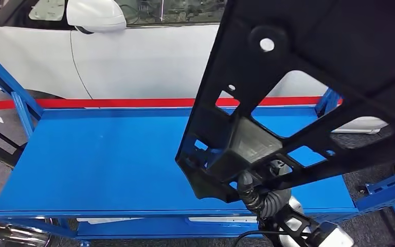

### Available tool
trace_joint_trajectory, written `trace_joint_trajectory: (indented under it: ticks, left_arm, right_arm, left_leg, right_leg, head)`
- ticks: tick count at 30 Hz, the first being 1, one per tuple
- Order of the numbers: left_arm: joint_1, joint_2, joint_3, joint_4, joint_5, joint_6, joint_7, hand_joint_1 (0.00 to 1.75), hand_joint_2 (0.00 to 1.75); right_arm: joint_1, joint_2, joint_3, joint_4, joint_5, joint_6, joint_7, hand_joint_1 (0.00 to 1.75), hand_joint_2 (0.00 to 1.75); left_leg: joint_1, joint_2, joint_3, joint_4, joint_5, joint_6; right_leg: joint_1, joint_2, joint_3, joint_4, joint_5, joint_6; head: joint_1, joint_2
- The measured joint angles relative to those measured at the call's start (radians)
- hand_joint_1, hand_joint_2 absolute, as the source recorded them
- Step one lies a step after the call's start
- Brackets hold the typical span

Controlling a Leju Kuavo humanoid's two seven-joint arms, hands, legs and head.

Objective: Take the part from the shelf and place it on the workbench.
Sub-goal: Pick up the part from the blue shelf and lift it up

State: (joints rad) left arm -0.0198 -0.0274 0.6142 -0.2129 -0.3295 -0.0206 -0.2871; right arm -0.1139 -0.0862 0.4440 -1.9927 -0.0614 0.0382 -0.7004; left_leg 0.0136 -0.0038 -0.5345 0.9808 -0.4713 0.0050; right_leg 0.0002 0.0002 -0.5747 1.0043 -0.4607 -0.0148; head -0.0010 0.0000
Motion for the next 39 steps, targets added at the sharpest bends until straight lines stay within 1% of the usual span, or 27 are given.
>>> trace_joint_trajectory:
  ticks: [2, 3, 5, 6, 7, 8, 9, 10, 12, 13, 16, 18, 21, 22, 23, 24, 26, 27, 28, 31, 32, 33, 34, 36, 37, 38, 39]
  left_arm:
    - [0.000, 0.001, 0.000, 0.000, 0.002, -0.001, -0.001, 0.00, 1.75]
    - [0.000, 0.001, -0.001, 0.000, 0.004, -0.002, 0.000, 0.00, 1.75]
    - [-0.001, 0.001, 0.001, 0.000, 0.014, 0.000, 0.007, 0.00, 1.75]
    - [-0.001, 0.001, 0.003, 0.000, 0.019, 0.003, 0.014, 0.00, 1.75]
    - [-0.001, 0.001, 0.006, 0.000, 0.024, 0.007, 0.022, 0.00, 1.75]
    - [-0.001, 0.000, 0.010, 0.000, 0.029, 0.010, 0.030, 0.00, 1.75]
    - [-0.001, -0.002, 0.014, 0.000, 0.032, 0.013, 0.037, 0.00, 1.75]
    - [-0.001, -0.004, 0.019, 0.000, 0.035, 0.016, 0.044, 0.00, 1.75]
    - [-0.002, -0.008, 0.026, 0.000, 0.038, 0.022, 0.056, 0.00, 1.75]
    - [-0.002, -0.010, 0.029, 0.000, 0.038, 0.026, 0.063, 0.00, 1.75]
    - [-0.002, -0.017, 0.039, 0.000, 0.040, 0.037, 0.083, 0.00, 1.75]
    - [-0.003, -0.022, 0.045, 0.001, 0.040, 0.042, 0.093, 0.00, 1.75]
    - [-0.003, -0.025, 0.048, 0.001, 0.039, 0.045, 0.100, 0.00, 1.75]
    - [-0.003, -0.026, 0.049, 0.001, 0.039, 0.045, 0.102, 0.00, 1.75]
    - [-0.003, -0.027, 0.050, 0.001, 0.038, 0.045, 0.103, 0.00, 1.75]
    - [-0.004, -0.027, 0.050, 0.001, 0.037, 0.046, 0.103, 0.00, 1.75]
    - [-0.007, -0.028, 0.052, 0.001, 0.036, 0.047, 0.103, 0.00, 1.75]
    - [-0.009, -0.028, 0.052, 0.001, 0.035, 0.047, 0.102, 0.00, 1.75]
    - [-0.011, -0.028, 0.052, 0.001, 0.035, 0.047, 0.100, 0.00, 1.75]
    - [-0.011, -0.029, 0.054, 0.001, 0.031, 0.046, 0.091, 0.00, 1.75]
    - [-0.010, -0.029, 0.054, 0.001, 0.029, 0.046, 0.088, 0.00, 1.75]
    - [-0.010, -0.030, 0.054, 0.001, 0.028, 0.045, 0.086, 0.00, 1.75]
    - [-0.011, -0.030, 0.054, 0.001, 0.026, 0.043, 0.084, 0.00, 1.75]
    - [-0.011, -0.030, 0.055, 0.001, 0.025, 0.042, 0.083, 0.00, 1.75]
    - [-0.011, -0.030, 0.055, 0.001, 0.025, 0.042, 0.083, 0.00, 1.75]
    - [-0.011, -0.030, 0.055, 0.001, 0.024, 0.042, 0.083, 0.00, 1.75]
    - [-0.011, -0.030, 0.056, 0.001, 0.024, 0.042, 0.083, 0.00, 1.75]
  right_arm:
    - [0.006, -0.005, 0.000, -0.030, -0.015, 0.015, 0.001, 1.75, 1.75]
    - [0.008, -0.008, 0.000, -0.041, -0.036, 0.041, 0.002, 1.75, 1.75]
    - [0.014, -0.012, 0.000, -0.055, -0.102, 0.132, 0.012, 1.75, 1.75]
    - [0.018, -0.013, 0.002, -0.058, -0.129, 0.182, 0.019, 1.75, 1.75]
    - [0.023, -0.015, 0.005, -0.061, -0.139, 0.223, 0.026, 1.75, 1.75]
    - [0.029, -0.018, 0.009, -0.063, -0.132, 0.250, 0.030, 1.75, 1.75]
    - [0.034, -0.022, 0.014, -0.066, -0.113, 0.268, 0.030, 1.75, 1.75]
    - [0.038, -0.028, 0.018, -0.070, -0.088, 0.277, 0.026, 1.75, 1.75]
    - [0.046, -0.044, 0.023, -0.083, -0.042, 0.282, 0.014, 1.75, 1.75]
    - [0.050, -0.054, 0.024, -0.091, -0.024, 0.283, 0.010, 1.75, 1.75]
    - [0.058, -0.087, 0.024, -0.113, 0.006, 0.287, 0.006, 1.75, 1.75]
    - [0.059, -0.107, 0.024, -0.126, 0.011, 0.290, 0.005, 1.75, 1.75]
    - [0.059, -0.134, 0.020, -0.132, 0.010, 0.299, 0.003, 1.75, 1.75]
    - [0.059, -0.142, 0.019, -0.133, 0.010, 0.302, 0.003, 1.75, 1.75]
    - [0.059, -0.149, 0.018, -0.133, 0.011, 0.304, 0.003, 1.75, 1.75]
    - [0.058, -0.156, 0.016, -0.133, 0.011, 0.306, 0.003, 1.75, 1.75]
    - [0.055, -0.169, 0.012, -0.134, 0.013, 0.307, 0.003, 1.75, 1.75]
    - [0.054, -0.175, 0.009, -0.135, 0.013, 0.307, 0.003, 1.75, 1.75]
    - [0.052, -0.181, 0.007, -0.136, 0.013, 0.308, 0.003, 1.75, 1.75]
    - [0.051, -0.197, 0.002, -0.138, 0.019, 0.309, 0.003, 1.75, 1.75]
    - [0.053, -0.203, 0.001, -0.140, 0.023, 0.307, 0.003, 1.75, 1.75]
    - [0.054, -0.208, 0.000, -0.141, 0.027, 0.306, 0.003, 1.75, 1.75]
    - [0.055, -0.213, -0.001, -0.143, 0.030, 0.305, 0.003, 1.75, 1.75]
    - [0.057, -0.218, -0.002, -0.144, 0.034, 0.305, 0.004, 1.75, 1.75]
    - [0.058, -0.220, -0.002, -0.144, 0.034, 0.305, 0.004, 1.75, 1.75]
    - [0.059, -0.222, -0.003, -0.144, 0.034, 0.305, 0.004, 1.75, 1.75]
    - [0.059, -0.223, -0.003, -0.144, 0.034, 0.305, 0.004, 1.75, 1.75]
  left_leg:
    - [0.004, 0.002, 0.002, -0.010, 0.008, 0.014]
    - [0.007, 0.004, 0.002, -0.014, 0.012, 0.020]
    - [0.005, 0.006, 0.000, -0.013, 0.014, 0.024]
    - [0.005, 0.007, -0.001, -0.012, 0.014, 0.025]
    - [0.005, 0.007, -0.001, -0.010, 0.015, 0.025]
    - [0.006, 0.007, -0.002, -0.008, 0.015, 0.024]
    - [0.007, 0.006, -0.002, -0.006, 0.015, 0.023]
    - [0.007, 0.005, -0.002, -0.003, 0.014, 0.021]
    - [0.006, 0.002, -0.007, 0.005, 0.011, 0.011]
    - [0.005, 0.001, -0.010, 0.007, 0.012, 0.004]
    - [0.006, 0.001, -0.017, 0.007, 0.013, -0.015]
    - [0.008, 0.002, -0.037, 0.055, -0.034, -0.023]
    - [0.010, 0.002, -0.102, 0.241, -0.151, -0.029]
    - [0.010, 0.002, -0.110, 0.280, -0.168, -0.030]
    - [0.010, 0.002, -0.099, 0.282, -0.166, -0.029]
    - [0.010, 0.002, -0.067, 0.242, -0.147, -0.027]
    - [0.008, 0.002, 0.033, 0.088, -0.095, -0.020]
    - [0.007, 0.001, 0.070, 0.024, -0.076, -0.016]
    - [0.004, 0.000, 0.091, -0.016, -0.067, -0.012]
    - [0.000, 0.000, 0.085, -0.030, -0.046, 0.004]
    - [0.001, 0.003, 0.079, -0.032, -0.035, 0.012]
    - [0.002, 0.006, 0.070, -0.034, -0.024, 0.020]
    - [0.003, 0.009, 0.059, -0.035, -0.013, 0.028]
    - [-0.001, 0.012, 0.033, -0.031, 0.005, 0.035]
    - [-0.003, 0.013, 0.020, -0.028, 0.013, 0.036]
    - [-0.004, 0.014, 0.006, -0.024, 0.020, 0.035]
    - [-0.006, 0.013, -0.006, -0.020, 0.026, 0.034]
  right_leg:
    - [-0.001, 0.000, -0.011, 0.027, -0.022, 0.010]
    - [-0.002, 0.000, -0.028, 0.068, -0.050, 0.014]
    - [-0.006, 0.001, -0.084, 0.196, -0.117, 0.019]
    - [-0.009, 0.000, -0.110, 0.253, -0.139, 0.022]
    - [-0.011, 0.000, -0.123, 0.282, -0.144, 0.025]
    - [-0.014, 0.000, -0.118, 0.275, -0.130, 0.028]
    - [-0.018, 0.000, -0.093, 0.230, -0.100, 0.029]
    - [-0.021, 0.000, -0.057, 0.161, -0.065, 0.030]
    - [-0.020, 0.000, 0.000, 0.045, -0.021, 0.026]
    - [-0.017, 0.001, 0.010, 0.018, -0.014, 0.022]
    - [-0.015, 0.002, 0.005, 0.006, -0.004, 0.003]
    - [-0.020, -0.002, -0.003, 0.000, 0.007, -0.013]
    - [-0.017, -0.006, -0.025, 0.000, 0.024, -0.022]
    - [-0.015, -0.006, -0.034, 0.000, 0.031, -0.022]
    - [-0.014, -0.006, -0.043, 0.000, 0.039, -0.021]
    - [-0.014, -0.006, -0.050, 0.000, 0.046, -0.019]
    - [-0.013, -0.006, -0.060, -0.001, 0.060, -0.011]
    - [-0.012, -0.006, -0.063, -0.001, 0.067, -0.005]
    - [-0.011, -0.006, -0.066, -0.002, 0.074, 0.001]
    - [-0.014, -0.006, -0.069, -0.010, 0.093, 0.022]
    - [-0.015, -0.005, -0.074, -0.003, 0.081, 0.027]
    - [-0.015, -0.004, -0.085, 0.023, 0.049, 0.031]
    - [-0.016, -0.002, -0.100, 0.070, 0.001, 0.034]
    - [-0.016, -0.002, -0.134, 0.204, -0.096, 0.039]
    - [-0.016, -0.002, -0.140, 0.256, -0.118, 0.040]
    - [-0.016, -0.002, -0.131, 0.277, -0.118, 0.040]
    - [-0.015, -0.002, -0.102, 0.258, -0.100, 0.037]
  head:
    - [0.000, 0.000]
    - [0.000, 0.000]
    - [0.000, 0.000]
    - [0.000, 0.000]
    - [0.000, 0.000]
    - [0.000, 0.000]
    - [0.000, 0.000]
    - [0.000, 0.000]
    - [0.000, 0.000]
    - [0.000, 0.000]
    - [0.000, 0.000]
    - [0.000, 0.000]
    - [0.000, 0.000]
    - [0.000, 0.000]
    - [0.000, 0.000]
    - [0.000, 0.000]
    - [0.000, 0.000]
    - [0.000, 0.000]
    - [0.000, 0.000]
    - [0.000, 0.000]
    - [0.000, 0.000]
    - [0.000, 0.000]
    - [0.000, 0.000]
    - [0.000, 0.000]
    - [0.000, 0.000]
    - [0.000, 0.000]
    - [0.000, 0.000]
